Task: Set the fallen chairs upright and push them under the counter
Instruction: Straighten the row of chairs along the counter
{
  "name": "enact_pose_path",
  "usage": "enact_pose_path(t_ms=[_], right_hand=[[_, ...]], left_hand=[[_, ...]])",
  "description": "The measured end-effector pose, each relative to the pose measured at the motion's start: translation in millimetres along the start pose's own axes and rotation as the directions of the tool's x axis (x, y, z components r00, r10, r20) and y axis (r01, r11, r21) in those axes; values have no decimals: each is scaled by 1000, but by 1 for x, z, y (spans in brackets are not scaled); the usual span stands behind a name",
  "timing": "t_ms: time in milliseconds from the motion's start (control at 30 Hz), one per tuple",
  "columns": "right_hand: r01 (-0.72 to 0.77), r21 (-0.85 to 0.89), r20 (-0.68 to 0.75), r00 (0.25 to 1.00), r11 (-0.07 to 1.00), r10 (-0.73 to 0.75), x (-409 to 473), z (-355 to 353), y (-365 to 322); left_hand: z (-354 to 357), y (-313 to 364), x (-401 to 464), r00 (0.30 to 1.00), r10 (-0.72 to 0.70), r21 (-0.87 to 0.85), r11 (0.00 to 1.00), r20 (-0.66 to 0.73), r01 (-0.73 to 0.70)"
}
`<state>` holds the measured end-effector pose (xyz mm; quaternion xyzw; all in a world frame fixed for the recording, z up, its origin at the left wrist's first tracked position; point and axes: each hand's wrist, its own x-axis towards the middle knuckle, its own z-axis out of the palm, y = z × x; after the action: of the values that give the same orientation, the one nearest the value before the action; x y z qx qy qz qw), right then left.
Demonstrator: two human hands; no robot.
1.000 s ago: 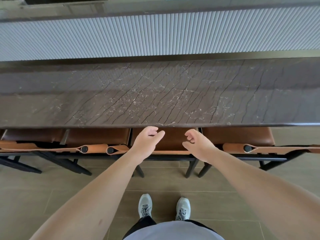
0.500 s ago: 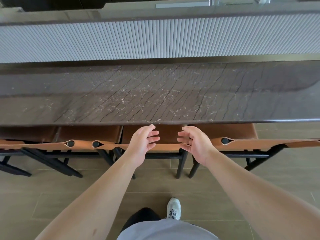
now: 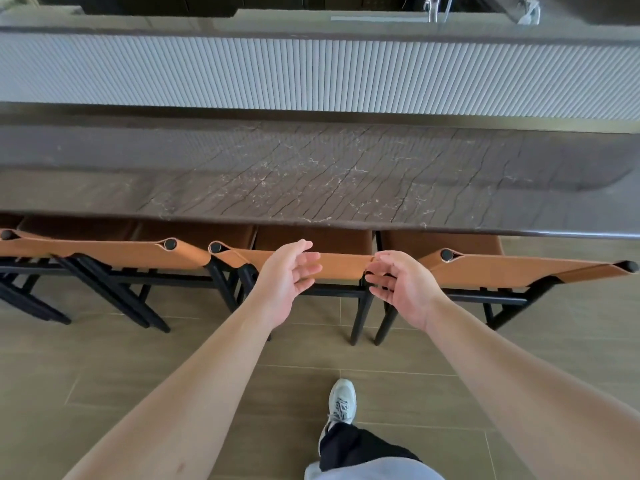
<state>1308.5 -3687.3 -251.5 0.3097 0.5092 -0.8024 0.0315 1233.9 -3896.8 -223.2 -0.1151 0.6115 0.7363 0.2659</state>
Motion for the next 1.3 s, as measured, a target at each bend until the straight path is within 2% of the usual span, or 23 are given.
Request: enact_pose_path(t_ms=[133,400,600,767,1000,1300], right_hand=[[15,15,11,1000,1000,-15,-32,2,7],[67,-5,-57,996,998,-67,-83,-32,0],[131,37,-69,989,991,-128,-93,-87,-23],[126,109,-60,991,986,-120,-86,-146,-41],[82,157,-66,995,984,-73,-53,-246,-89],[-29,188,-38,999,982,36,-13,-355,-126]], left_hand=[[-2,-6,-29,1000,22,-43,999,13,-22],[26,-36,-61,991,44,46,998,123,-50],[79,-51,-60,986,-2,114,993,165,-17],[142,-60,-48,983,-13,139,990,186,-14],[244,-71,-32,990,-2,159,987,143,-21],[337,-106,-5,996,-80,182,980,-28,84]])
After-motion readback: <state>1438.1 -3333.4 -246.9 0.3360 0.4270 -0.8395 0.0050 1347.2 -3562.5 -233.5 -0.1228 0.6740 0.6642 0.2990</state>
